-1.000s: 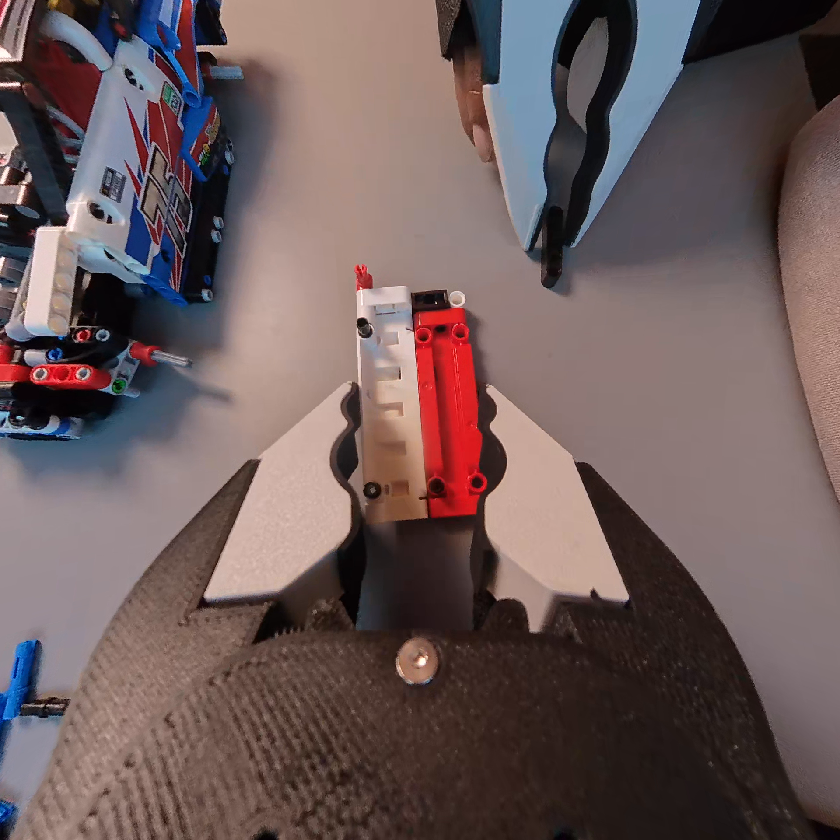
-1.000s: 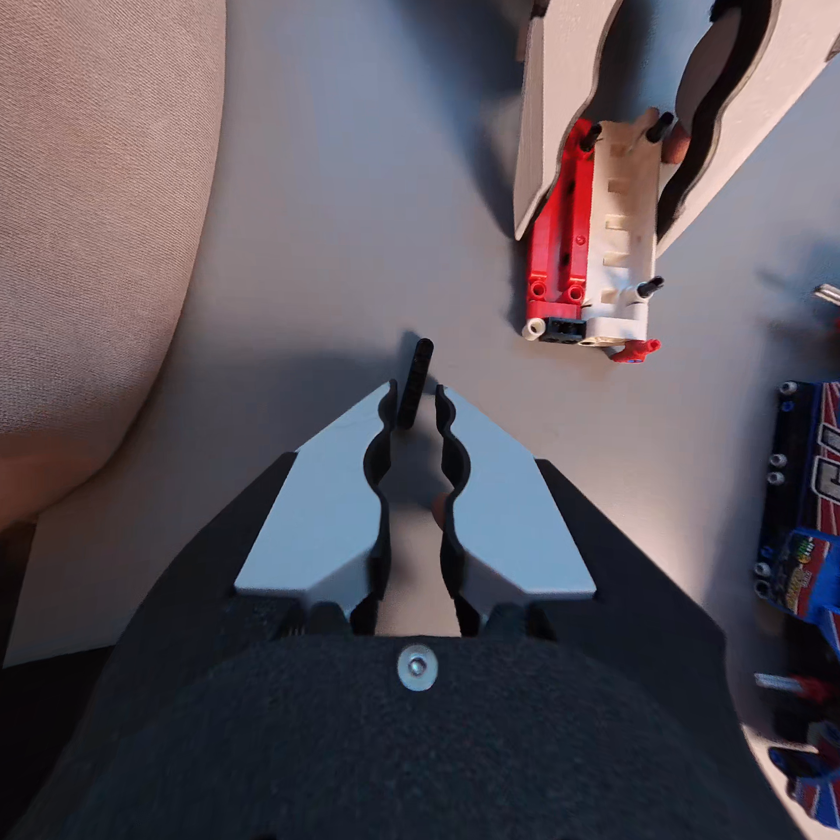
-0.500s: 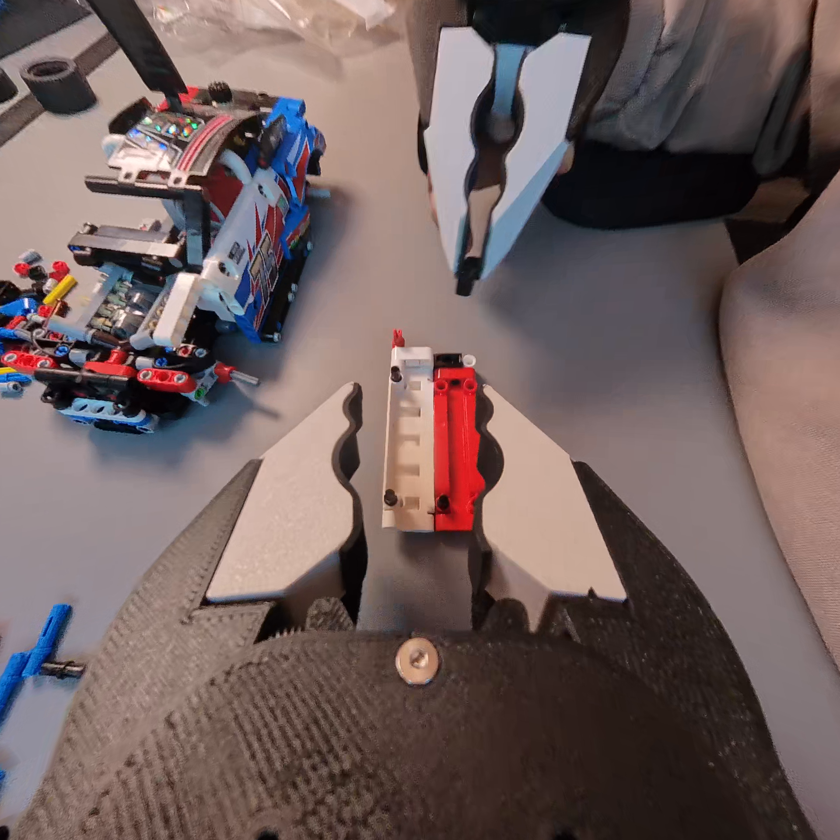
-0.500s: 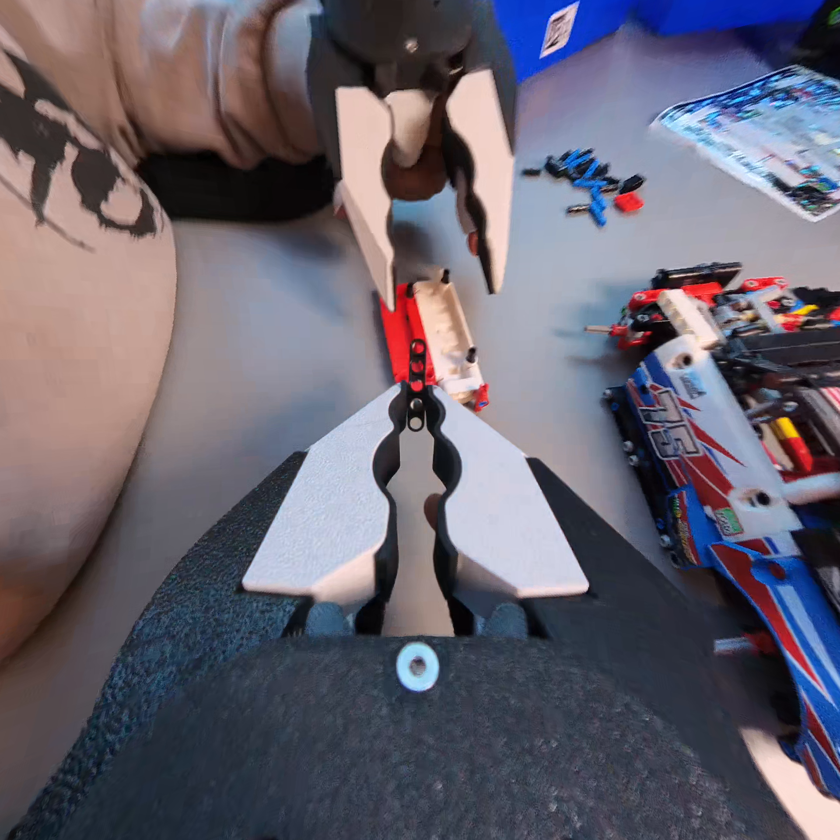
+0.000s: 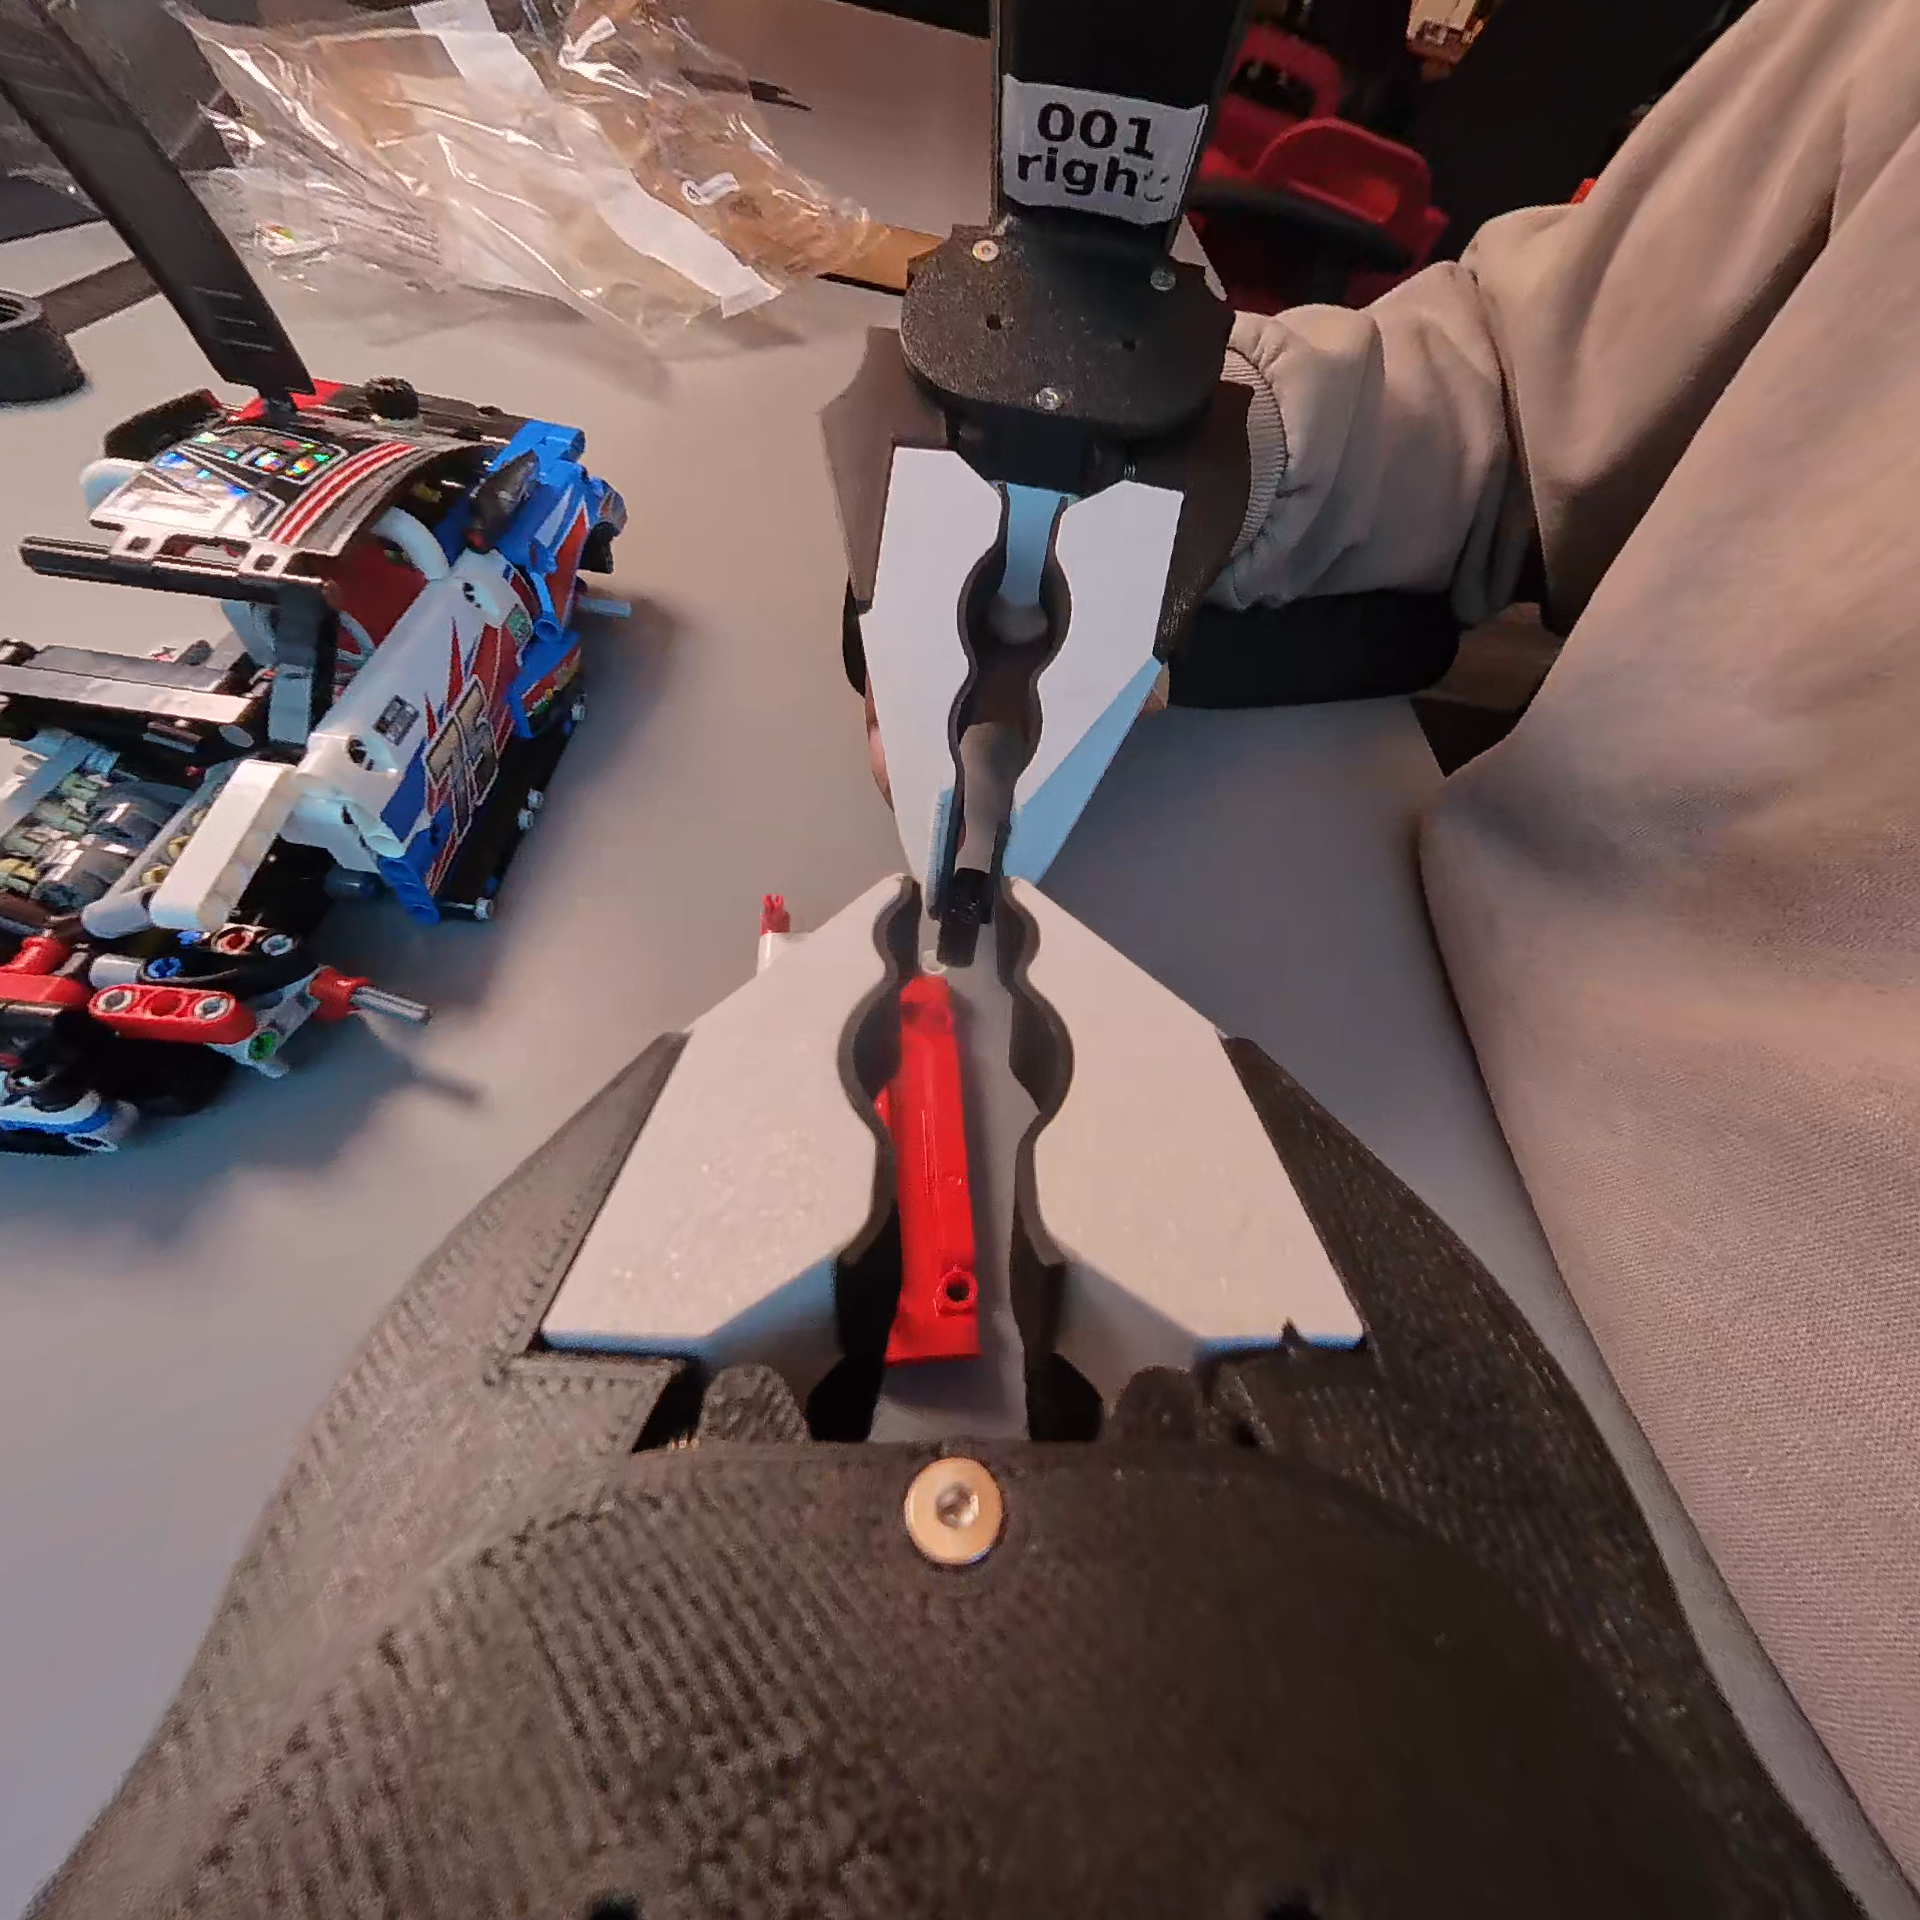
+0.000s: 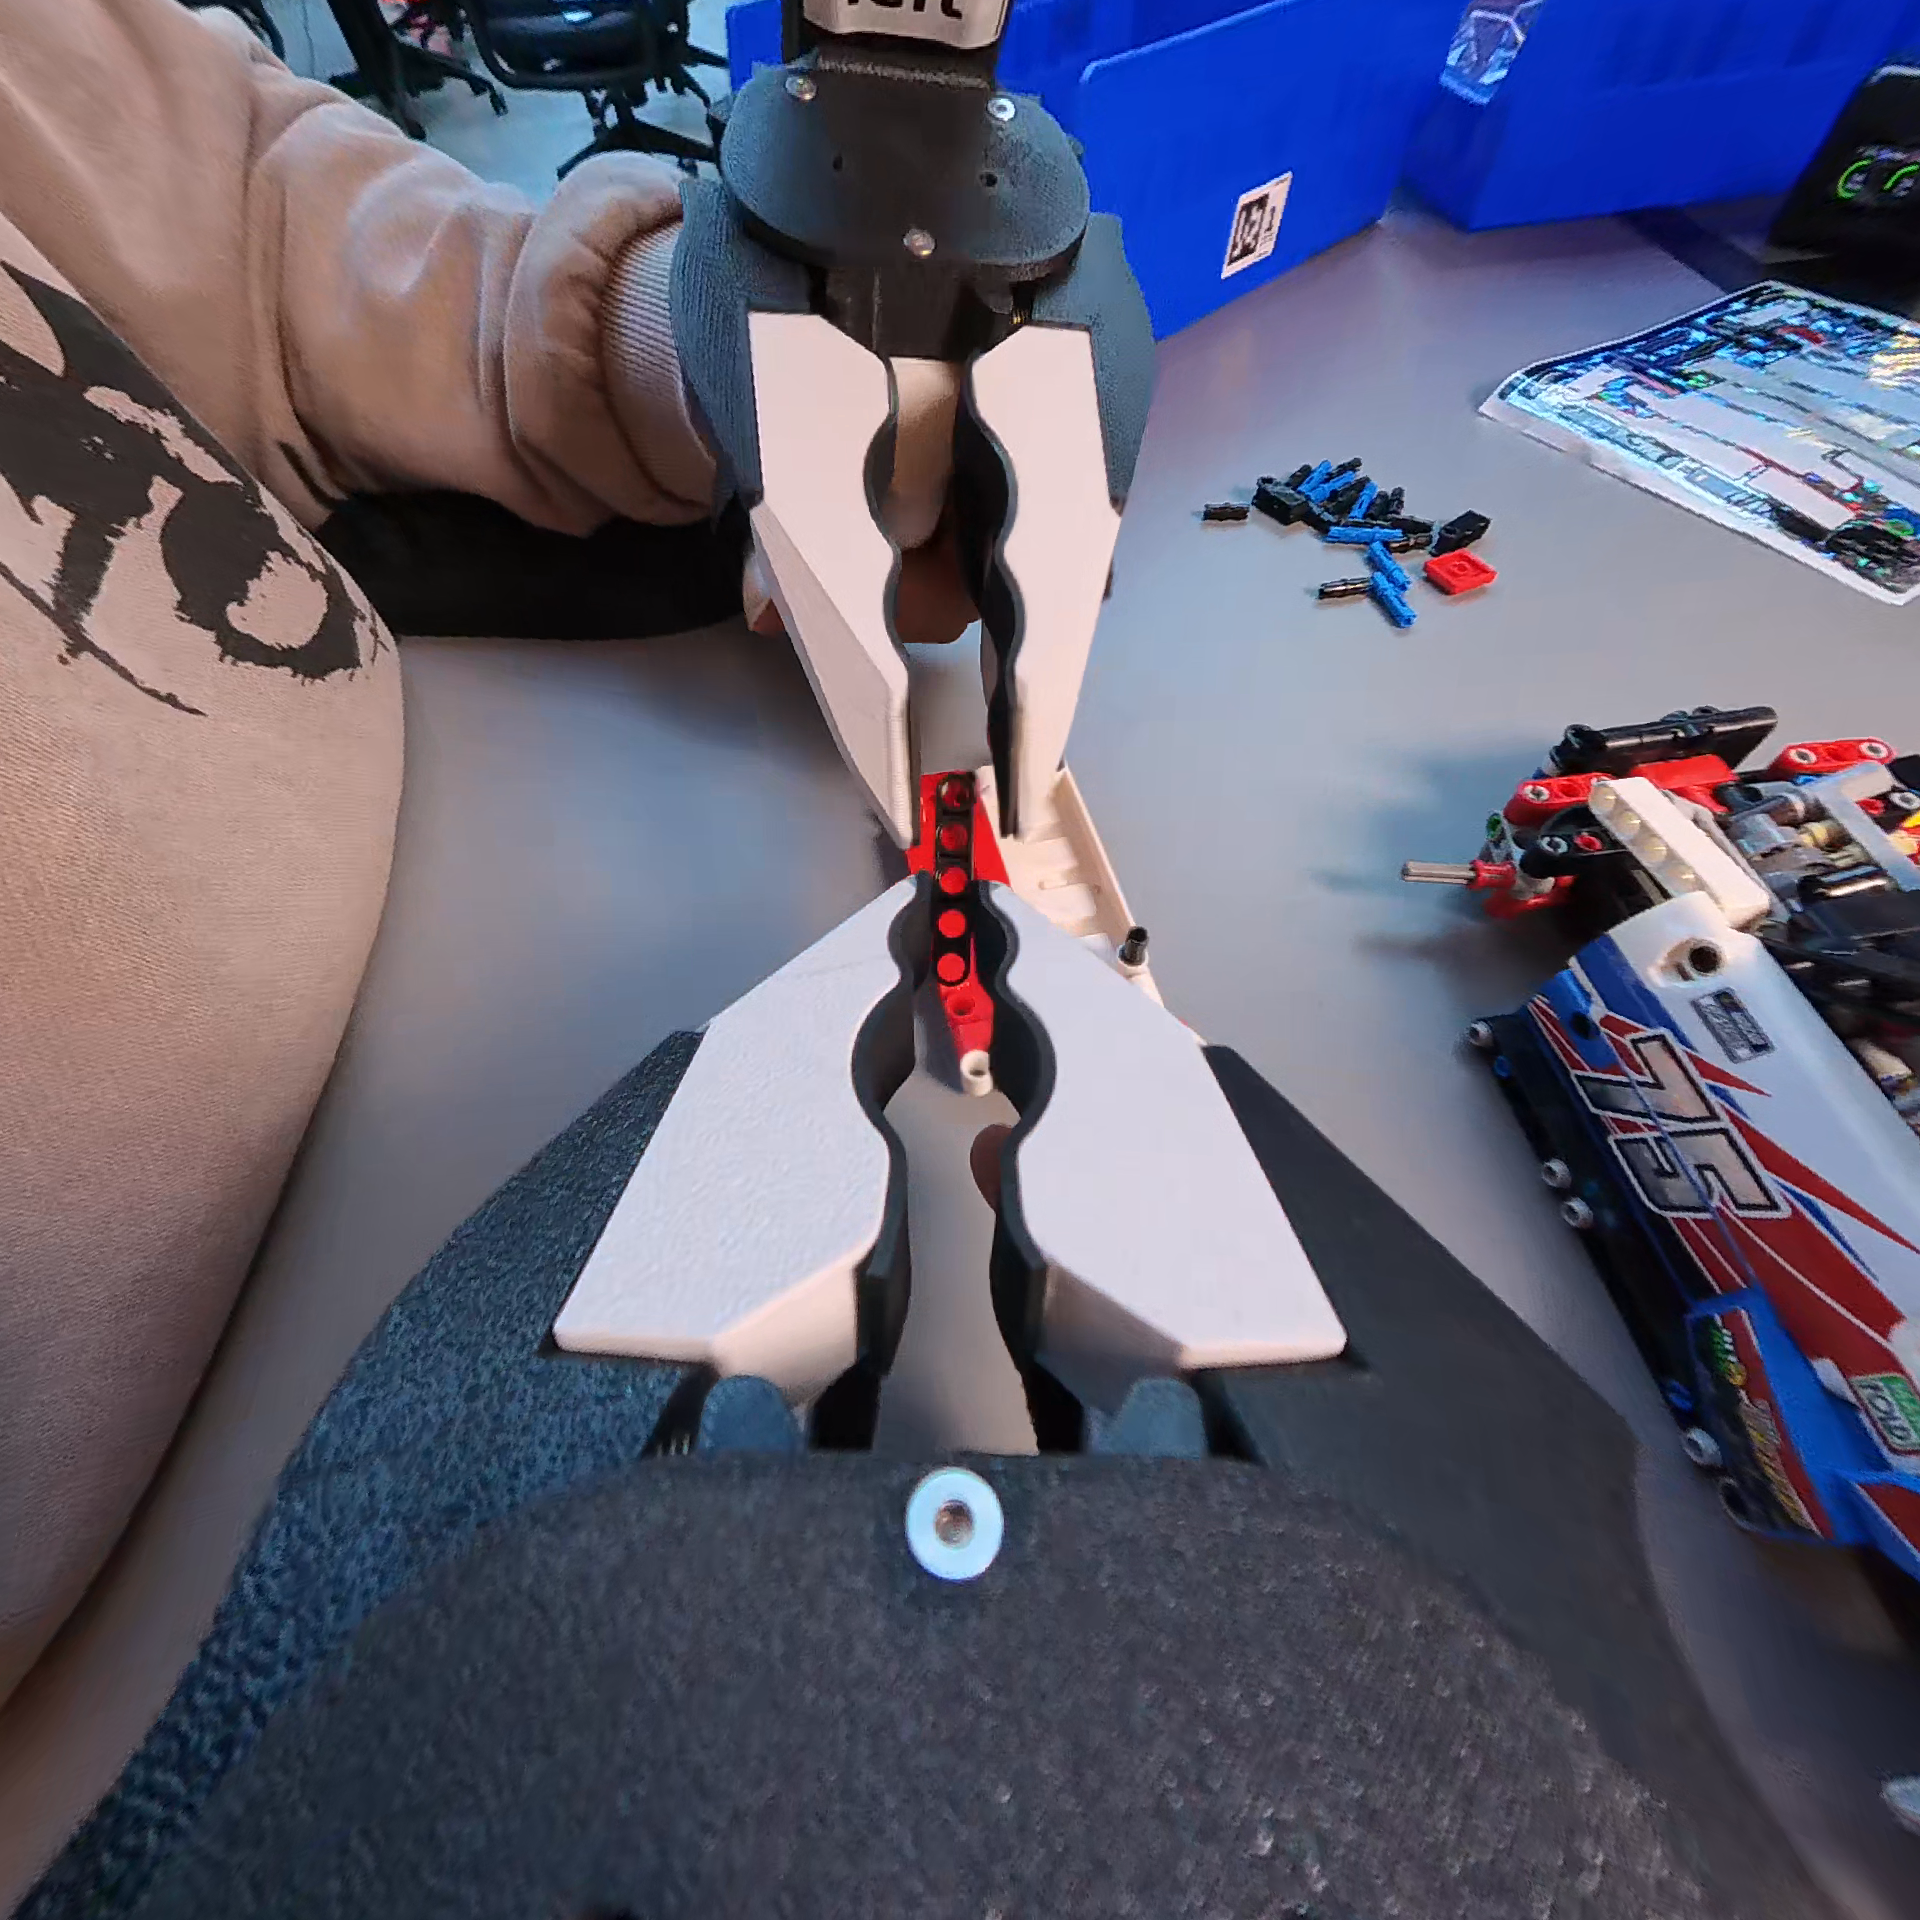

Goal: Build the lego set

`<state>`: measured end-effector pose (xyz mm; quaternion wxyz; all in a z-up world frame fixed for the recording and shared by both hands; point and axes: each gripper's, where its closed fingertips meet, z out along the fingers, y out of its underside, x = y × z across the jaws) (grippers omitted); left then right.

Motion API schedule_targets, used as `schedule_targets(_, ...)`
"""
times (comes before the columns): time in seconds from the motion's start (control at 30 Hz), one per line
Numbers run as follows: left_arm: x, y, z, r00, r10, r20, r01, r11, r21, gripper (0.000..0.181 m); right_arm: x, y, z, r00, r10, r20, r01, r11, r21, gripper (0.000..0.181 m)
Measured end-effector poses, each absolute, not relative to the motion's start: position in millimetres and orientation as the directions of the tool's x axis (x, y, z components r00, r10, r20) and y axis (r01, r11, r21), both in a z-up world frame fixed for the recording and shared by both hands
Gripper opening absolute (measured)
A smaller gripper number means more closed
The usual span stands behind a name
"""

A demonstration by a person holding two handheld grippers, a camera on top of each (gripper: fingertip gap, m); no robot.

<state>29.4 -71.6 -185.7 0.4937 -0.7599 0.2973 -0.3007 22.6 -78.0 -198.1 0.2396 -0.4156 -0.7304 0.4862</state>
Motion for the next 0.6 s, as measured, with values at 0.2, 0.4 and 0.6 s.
schedule_targets(0.2, 32.6, -72.7, -184.5, 0.63, -0.759, 0.165, -0.149, -0.327, -0.933, 0.004, 24.9, -79.0, -198.3, -0.545, 0.838, -0.039, 0.371, 0.198, -0.907, 0.004)
schedule_targets(0.4, 33.0, -73.2, -178.5, 0.624, -0.764, 0.164, -0.125, -0.305, -0.944, 0.019, 25.4, -77.0, -200.8, -0.54, 0.842, -0.021, 0.373, 0.217, -0.902, 0.004)
schedule_targets(0.6, 39.1, -76.0, -185.5, 0.606, -0.778, 0.163, -0.156, -0.317, -0.935, 0.005, 24.7, -80.3, -203.8, -0.548, 0.836, 0.004, 0.37, 0.246, -0.896, 0.004)
